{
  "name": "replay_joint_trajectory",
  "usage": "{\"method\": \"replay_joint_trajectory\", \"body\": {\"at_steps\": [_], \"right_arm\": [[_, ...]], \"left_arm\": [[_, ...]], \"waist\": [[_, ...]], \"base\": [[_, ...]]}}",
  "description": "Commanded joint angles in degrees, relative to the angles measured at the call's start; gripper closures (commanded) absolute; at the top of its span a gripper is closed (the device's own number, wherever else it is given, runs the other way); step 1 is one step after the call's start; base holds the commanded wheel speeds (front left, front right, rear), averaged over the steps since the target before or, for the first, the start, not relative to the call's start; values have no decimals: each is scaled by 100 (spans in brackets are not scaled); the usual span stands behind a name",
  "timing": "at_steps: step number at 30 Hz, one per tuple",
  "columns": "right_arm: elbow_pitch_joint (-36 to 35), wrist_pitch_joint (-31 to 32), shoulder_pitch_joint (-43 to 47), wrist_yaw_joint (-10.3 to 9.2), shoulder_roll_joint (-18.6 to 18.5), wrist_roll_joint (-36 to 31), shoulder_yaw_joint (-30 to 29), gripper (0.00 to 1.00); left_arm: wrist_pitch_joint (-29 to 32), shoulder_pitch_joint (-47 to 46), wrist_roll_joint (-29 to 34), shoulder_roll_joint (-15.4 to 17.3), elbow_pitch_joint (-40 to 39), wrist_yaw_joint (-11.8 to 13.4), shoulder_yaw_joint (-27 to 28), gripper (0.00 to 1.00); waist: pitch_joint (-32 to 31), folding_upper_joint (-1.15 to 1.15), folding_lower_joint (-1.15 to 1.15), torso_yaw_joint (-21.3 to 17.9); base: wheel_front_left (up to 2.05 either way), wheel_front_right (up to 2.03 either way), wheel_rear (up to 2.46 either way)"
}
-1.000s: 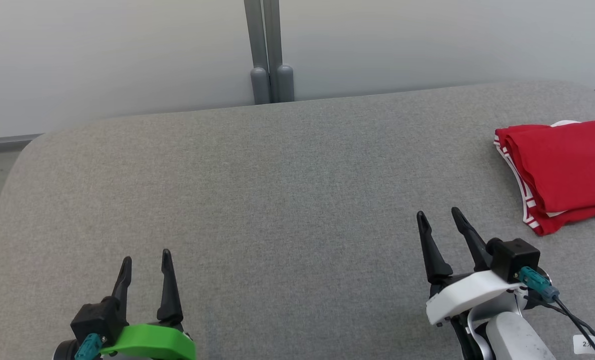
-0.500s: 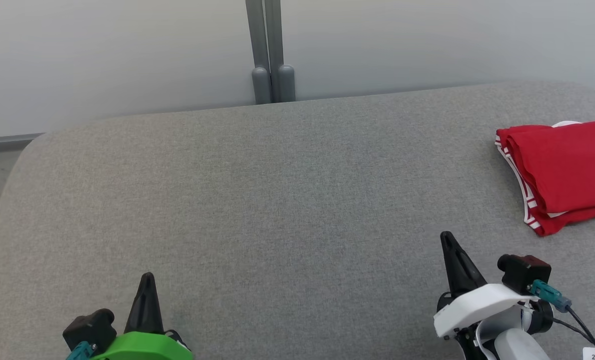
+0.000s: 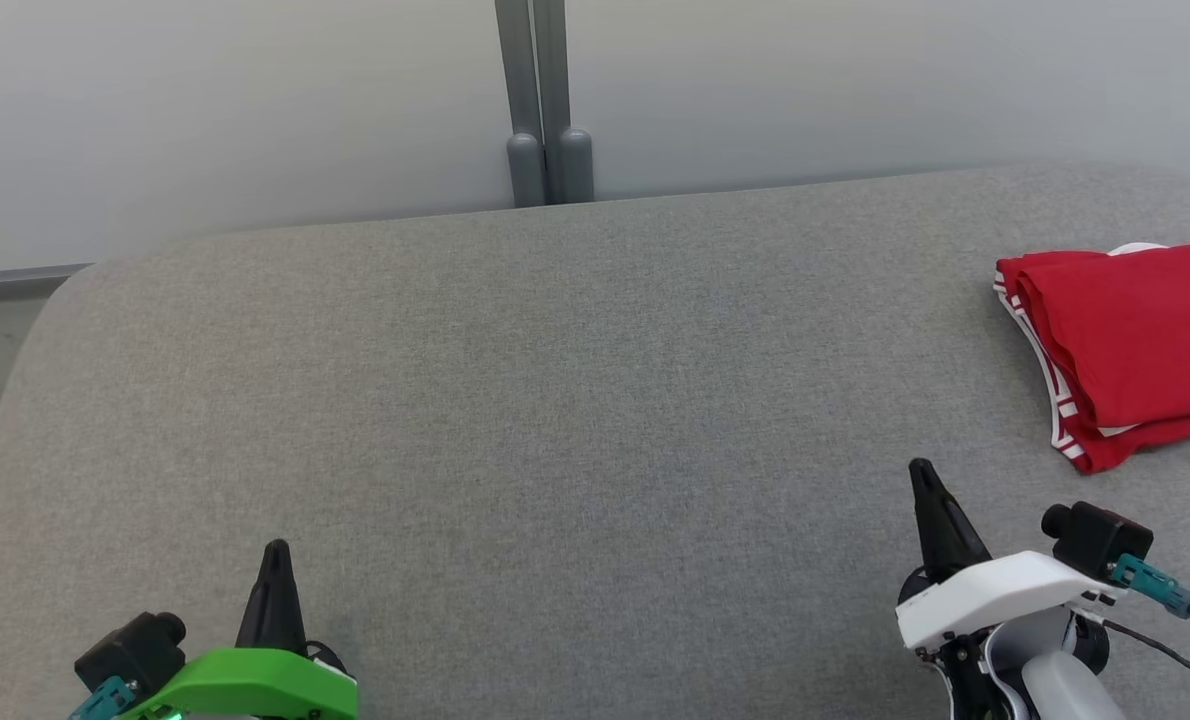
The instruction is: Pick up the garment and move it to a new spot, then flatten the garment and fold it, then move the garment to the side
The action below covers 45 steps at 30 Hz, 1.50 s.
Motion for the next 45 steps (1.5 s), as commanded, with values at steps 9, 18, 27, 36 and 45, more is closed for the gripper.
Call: {"method": "replay_joint_trajectory", "body": {"at_steps": [9,18,27,36,45], "right_arm": [[-169,219,-77,-1,-49,876,-155,100],[-223,398,-69,-2,-55,1545,-271,100],[-270,564,-62,-1,-61,2152,-380,100],[-312,712,-55,-1,-63,2692,-481,100],[-351,854,-48,-1,-64,3204,-577,100]], "left_arm": [[217,-246,-802,-21,-96,-156,190,100],[400,-315,-1407,-35,-101,-251,318,100],[566,-374,-1974,-44,-104,-343,435,100],[711,-429,-2463,-54,-106,-423,542,100],[855,-481,-2943,-65,-108,-499,640,100]], "waist": [[4,0,0,16],[7,0,0,31],[11,0,0,46],[15,0,0,61],[18,0,0,76]], "base": [[0,0,0],[0,0,0],[0,0,0],[0,0,0],[0,0,0]]}}
